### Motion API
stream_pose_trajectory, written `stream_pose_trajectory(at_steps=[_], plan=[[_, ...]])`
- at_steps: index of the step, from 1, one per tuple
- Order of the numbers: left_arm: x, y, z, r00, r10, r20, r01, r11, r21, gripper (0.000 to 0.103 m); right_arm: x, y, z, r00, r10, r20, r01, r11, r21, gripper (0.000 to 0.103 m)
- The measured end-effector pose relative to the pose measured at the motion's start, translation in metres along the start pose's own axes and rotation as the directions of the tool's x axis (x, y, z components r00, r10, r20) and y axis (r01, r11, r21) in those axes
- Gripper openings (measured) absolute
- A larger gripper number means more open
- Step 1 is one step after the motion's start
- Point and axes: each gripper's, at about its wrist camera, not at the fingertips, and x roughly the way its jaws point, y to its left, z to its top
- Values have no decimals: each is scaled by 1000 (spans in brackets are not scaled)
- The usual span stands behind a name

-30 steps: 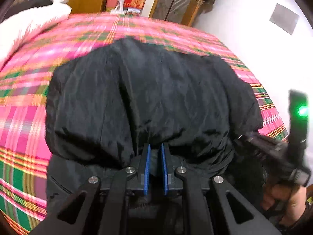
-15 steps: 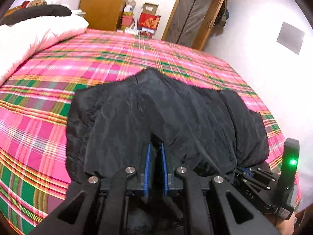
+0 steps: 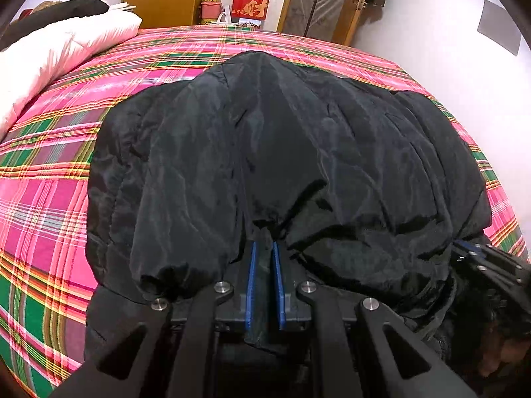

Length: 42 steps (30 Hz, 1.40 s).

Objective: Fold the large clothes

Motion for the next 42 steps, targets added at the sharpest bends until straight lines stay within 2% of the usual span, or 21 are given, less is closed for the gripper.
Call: stream_pose_trajectory(at_steps=[2, 5, 8, 11, 13, 14, 15, 16, 17, 19, 21, 25, 27, 30, 32, 34, 36, 38, 40, 42], plan=[[-3, 1, 4, 1000, -5, -4, 5, 1000, -20, 11, -17, -4, 3, 999, -21, 32, 21, 1000, -3, 19], [-16, 3, 14, 1000, -20, -6, 20, 999, -44, 11, -49, -5, 12, 993, -30, 118, 31, 999, -11, 20], [-39, 4, 25, 996, -19, 90, 22, 999, -34, 11, -67, -1, 33, 979, -27, 202, 36, 998, -42, 24], [-54, 8, 38, 984, -35, 172, 40, 999, -26, 11, -56, -3, 58, 974, -18, 227, 32, 998, -61, 27], [-47, 15, 43, 987, -23, 161, 28, 999, -30, 12, -36, -8, 69, 979, -1, 203, 12, 998, -56, 28], [-39, 19, 43, 991, -20, 132, 25, 999, -39, 13, -19, -13, 73, 988, -22, 154, 29, 999, -44, 28], [-28, 23, 41, 996, -15, 83, 19, 998, -53, 13, -2, -19, 72, 993, -42, 108, 45, 999, -21, 28], [-14, 28, 36, 1000, -9, 18, 11, 997, -72, 13, 8, -26, 67, 996, -37, 84, 37, 999, 1, 28], [-4, 31, 32, 1000, -29, -10, 29, 996, -80, 13, 19, -33, 62, 998, -15, 61, 13, 999, 33, 26], [-2, 28, 29, 1000, -24, -6, 24, 998, -53, 13, 26, -39, 50, 998, 4, 70, -8, 998, 59, 26], [-1, 24, 27, 1000, -6, 0, 6, 1000, -20, 13, 28, -38, 44, 997, -13, 73, 10, 999, 43, 25], [0, 24, 26, 1000, -23, -3, 23, 999, -48, 13, 28, -28, 50, 998, -51, 43, 51, 999, 11, 25], [-6, 26, 30, 1000, -21, -10, 20, 997, -79, 13, 8, -25, 54, 998, -59, 33, 58, 998, 12, 25], [-36, 18, 33, 999, -4, 48, 7, 999, -50, 13, -33, -14, 47, 995, -29, 100, 30, 1000, -3, 25], [-57, 9, 27, 995, -32, 94, 34, 999, -16, 13, -52, -4, 36, 991, -4, 130, 5, 1000, -9, 25], [-74, -8, 15, 989, -89, 120, 84, 996, 40, 13, -58, 10, 20, 992, 32, 123, -30, 999, -18, 25], [-70, -25, 2, 988, -129, 90, 117, 986, 122, 13, -44, 21, 5, 996, 46, 71, -43, 998, -34, 25], [-48, -37, -7, 994, -104, 13, 100, 980, 174, 13, -22, 24, -6, 1000, 27, 2, -27, 999, -30, 25], [-26, -38, -12, 997, -67, -47, 74, 981, 180, 13, -5, 24, -16, 999, 2, -46, -3, 1000, -25, 25], [-18, -34, -11, 996, -72, -54, 80, 984, 161, 13, 5, 21, -23, 998, 1, -63, -2, 1000, -15, 25]])
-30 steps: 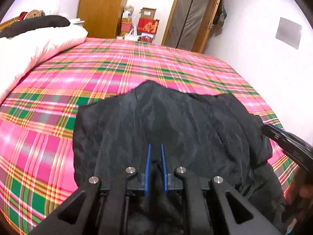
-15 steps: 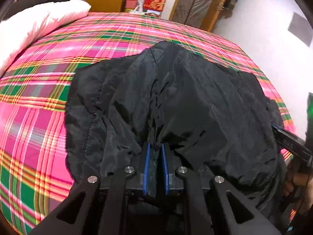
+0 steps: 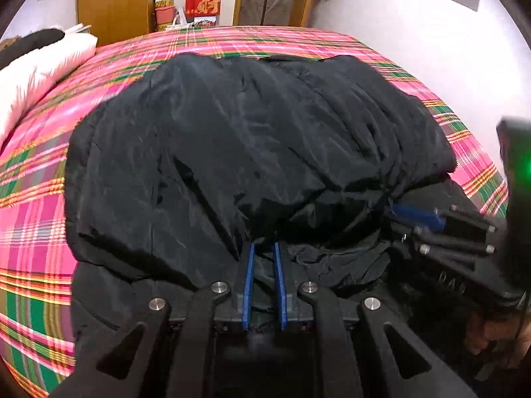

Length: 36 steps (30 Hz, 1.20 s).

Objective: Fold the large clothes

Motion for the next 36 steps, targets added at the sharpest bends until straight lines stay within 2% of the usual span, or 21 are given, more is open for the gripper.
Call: stream_pose_trajectory(at_steps=[3, 7, 13, 21, 24, 30, 33, 36], plan=[[4, 8, 1, 1000, -26, 3, 26, 999, -48, 13, 1, 4, -1, 1000, -16, 13, 16, 1000, -17, 25], [4, 6, -4, 999, -24, 33, 26, 997, -74, 13, -4, 10, -1, 999, -39, -4, 39, 999, -32, 25], [-32, 4, -23, 998, 15, 56, -7, 991, -137, 13, -62, 26, -12, 998, -47, 51, 49, 998, -46, 27], [-106, -13, -82, 999, 42, 29, -37, 991, -131, 13, -152, 42, -59, 989, -39, 142, 49, 997, -67, 30], [-132, -18, -97, 998, 55, 31, -51, 991, -124, 13, -170, 44, -72, 988, -39, 149, 49, 996, -70, 34], [-180, -32, -115, 996, 56, 73, -46, 990, -134, 13, -206, 40, -103, 983, -44, 180, 58, 996, -73, 34], [-193, -41, -127, 995, 65, 79, -55, 991, -123, 21, -212, 28, -122, 985, -58, 160, 67, 996, -52, 34], [-197, -43, -144, 996, 63, 55, -55, 990, -133, 22, -217, 16, -139, 987, -87, 138, 92, 995, -29, 34]])
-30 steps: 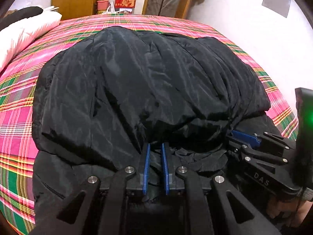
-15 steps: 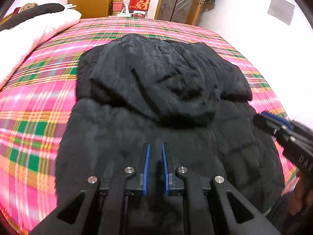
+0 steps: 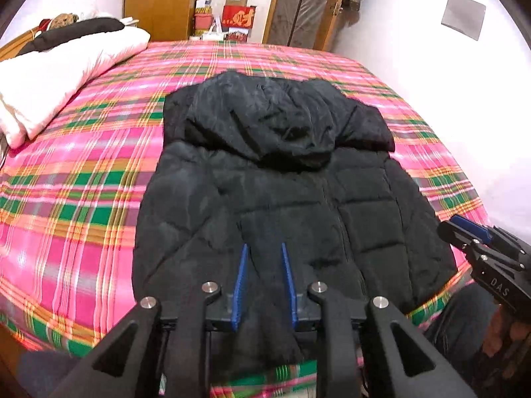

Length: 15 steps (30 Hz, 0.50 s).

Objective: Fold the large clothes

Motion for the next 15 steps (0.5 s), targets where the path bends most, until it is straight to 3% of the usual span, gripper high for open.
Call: stream_pose_trajectory(at_steps=[5, 8, 15], plan=[[-9, -3, -22, 1000, 8, -25, -8, 1000, 12, 22, -14, -14, -22, 999, -36, 0, 36, 999, 10, 35], [-11, -5, -29, 999, 18, -30, -17, 1000, 21, 22, -16, -24, -31, 999, -37, -7, 37, 998, 45, 50], [-15, 3, -35, 999, 36, -25, -37, 999, -3, 27, -18, -40, -37, 999, -44, -10, 44, 995, 92, 51]])
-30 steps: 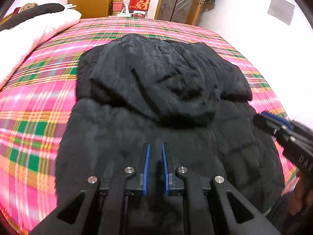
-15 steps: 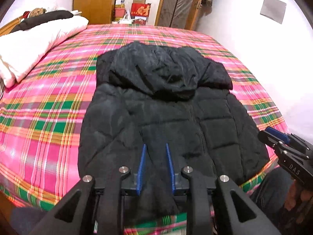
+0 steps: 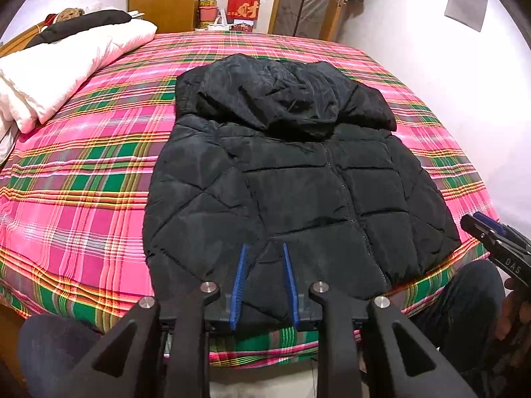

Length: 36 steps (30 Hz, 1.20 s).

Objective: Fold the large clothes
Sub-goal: 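Grasp the jacket hem with the left tool while the right tool grasps the hem too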

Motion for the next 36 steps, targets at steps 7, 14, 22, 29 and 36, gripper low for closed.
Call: stream_pose_trajectory(at_steps=[7, 14, 22, 29, 36], plan=[[1, 10, 0, 1000, 16, 3, -16, 1000, -26, 29, -1, 3, -2, 1000, -14, 3, 14, 1000, -16, 51], [10, 25, -2, 999, 36, -15, -36, 998, -58, 29, 5, 2, -3, 999, -29, -15, 29, 1000, -9, 51], [24, 49, -1, 997, 61, -37, -65, 992, -106, 30, 21, -17, -2, 999, -26, -48, 29, 999, 46, 51], [38, 83, 5, 995, 86, -52, -94, 981, -171, 41, 45, -65, 2, 993, -34, -116, 55, 982, 182, 53], [60, 107, 2, 991, 85, -103, -107, 967, -230, 44, 75, -113, -4, 978, -21, -208, 91, 939, 331, 60]])
